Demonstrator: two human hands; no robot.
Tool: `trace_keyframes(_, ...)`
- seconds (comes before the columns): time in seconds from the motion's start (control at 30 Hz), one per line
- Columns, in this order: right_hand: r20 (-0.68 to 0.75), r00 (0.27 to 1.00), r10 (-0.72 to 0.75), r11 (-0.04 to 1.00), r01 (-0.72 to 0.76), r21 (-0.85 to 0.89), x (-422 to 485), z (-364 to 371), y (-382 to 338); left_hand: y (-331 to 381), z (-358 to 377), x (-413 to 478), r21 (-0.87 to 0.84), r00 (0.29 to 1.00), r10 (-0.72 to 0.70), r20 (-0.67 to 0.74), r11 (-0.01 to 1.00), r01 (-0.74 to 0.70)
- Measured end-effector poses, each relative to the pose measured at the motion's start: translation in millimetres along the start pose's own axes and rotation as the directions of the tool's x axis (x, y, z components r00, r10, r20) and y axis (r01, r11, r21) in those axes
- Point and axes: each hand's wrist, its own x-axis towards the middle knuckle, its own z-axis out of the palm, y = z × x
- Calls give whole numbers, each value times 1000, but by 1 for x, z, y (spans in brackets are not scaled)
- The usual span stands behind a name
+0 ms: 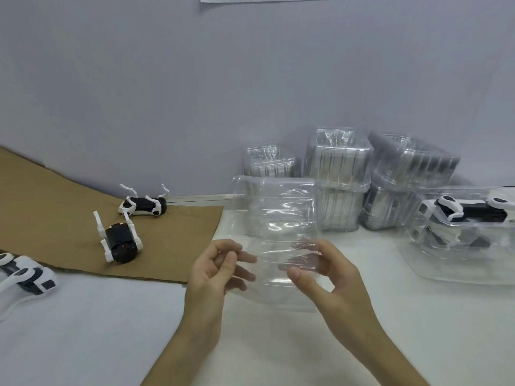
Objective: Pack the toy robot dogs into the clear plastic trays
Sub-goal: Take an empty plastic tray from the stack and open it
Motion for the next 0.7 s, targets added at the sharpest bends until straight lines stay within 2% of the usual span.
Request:
trace_keyframes(0.07,-79,997,-11,1000,9,-18,1,-2,1,-4,-7,6,-12,995,-11,-101,1000,10)
trace_keyframes(0.13,-243,970,-28,999,22,-29,4,-8,1,-5,-21,16,-93,968,-80,-240,994,59)
trace_keyframes(0.2,-413,909,-45,999,33,-35,7,-19,3,-6,-42,30,-180,907,-177,-381,977,115)
trace_keyframes(0.27,-505,862,-42,999,32,-29,10,-26,5,-7,-64,46,-228,840,-274,-469,956,185)
trace_keyframes(0.4,-466,883,-61,997,37,-60,12,-28,3,-16,-88,79,-243,745,-427,-512,904,351)
trace_keyframes(0.5,-373,928,-8,1000,17,23,14,-29,4,-23,-81,106,-249,714,-441,-544,897,365)
trace_keyframes(0.57,-310,948,67,992,-31,120,17,-34,4,-29,-71,119,-202,718,-364,-593,931,306)
trace_keyframes(0.63,-282,947,156,970,-92,227,20,-38,7,-36,-63,128,25,745,-185,-641,965,261)
trace_keyframes(0.7,-266,938,223,948,-145,282,21,-40,8,-41,-56,134,173,815,-128,-565,948,269)
